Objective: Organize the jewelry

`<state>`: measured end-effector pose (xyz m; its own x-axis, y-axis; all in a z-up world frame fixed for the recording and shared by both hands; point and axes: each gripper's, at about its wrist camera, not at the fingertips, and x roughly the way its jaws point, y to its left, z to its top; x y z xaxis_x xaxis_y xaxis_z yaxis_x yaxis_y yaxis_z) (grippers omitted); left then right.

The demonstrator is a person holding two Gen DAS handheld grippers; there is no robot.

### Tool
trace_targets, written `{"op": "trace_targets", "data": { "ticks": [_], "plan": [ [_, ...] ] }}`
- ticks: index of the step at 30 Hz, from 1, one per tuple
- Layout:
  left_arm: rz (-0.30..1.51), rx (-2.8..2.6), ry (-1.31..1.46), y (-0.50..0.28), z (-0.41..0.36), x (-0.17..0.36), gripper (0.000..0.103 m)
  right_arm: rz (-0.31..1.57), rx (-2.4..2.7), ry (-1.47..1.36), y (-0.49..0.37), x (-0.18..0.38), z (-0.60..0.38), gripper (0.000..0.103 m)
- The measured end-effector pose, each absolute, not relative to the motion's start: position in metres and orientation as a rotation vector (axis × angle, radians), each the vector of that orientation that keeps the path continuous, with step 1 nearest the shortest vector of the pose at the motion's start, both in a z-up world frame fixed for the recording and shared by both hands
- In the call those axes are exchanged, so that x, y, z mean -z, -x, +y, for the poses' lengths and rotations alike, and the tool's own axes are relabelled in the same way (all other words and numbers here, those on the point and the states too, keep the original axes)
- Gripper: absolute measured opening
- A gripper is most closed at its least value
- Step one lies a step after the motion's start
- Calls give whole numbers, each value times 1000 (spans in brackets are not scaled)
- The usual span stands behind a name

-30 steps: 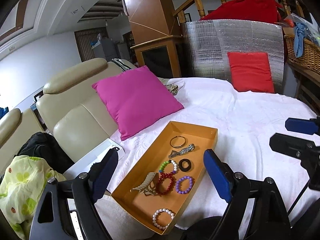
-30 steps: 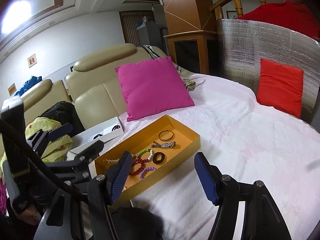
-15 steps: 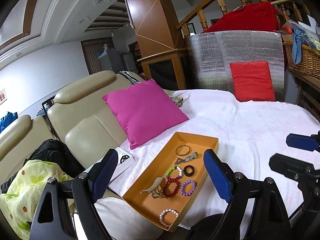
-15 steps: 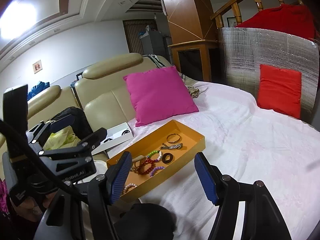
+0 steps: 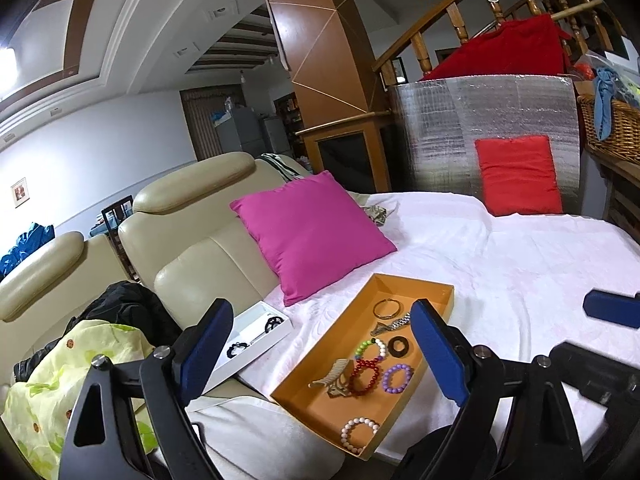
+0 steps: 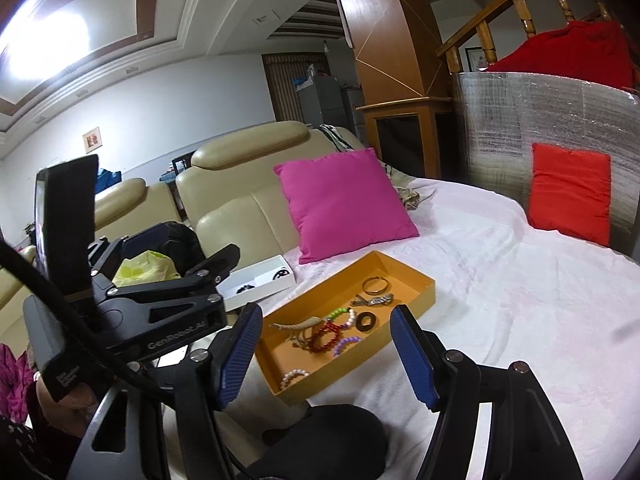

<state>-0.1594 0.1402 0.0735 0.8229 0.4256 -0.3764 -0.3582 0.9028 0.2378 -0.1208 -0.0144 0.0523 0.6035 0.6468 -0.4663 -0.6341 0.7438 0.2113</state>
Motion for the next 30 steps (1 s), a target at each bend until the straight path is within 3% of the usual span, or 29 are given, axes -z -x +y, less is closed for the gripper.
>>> {"op": "trace_targets", "data": {
  "ticks": [30],
  "plan": [
    [442,-430,-123,166,167,-66,91,605,-667,4,113,-35,20,70]
  ]
}}
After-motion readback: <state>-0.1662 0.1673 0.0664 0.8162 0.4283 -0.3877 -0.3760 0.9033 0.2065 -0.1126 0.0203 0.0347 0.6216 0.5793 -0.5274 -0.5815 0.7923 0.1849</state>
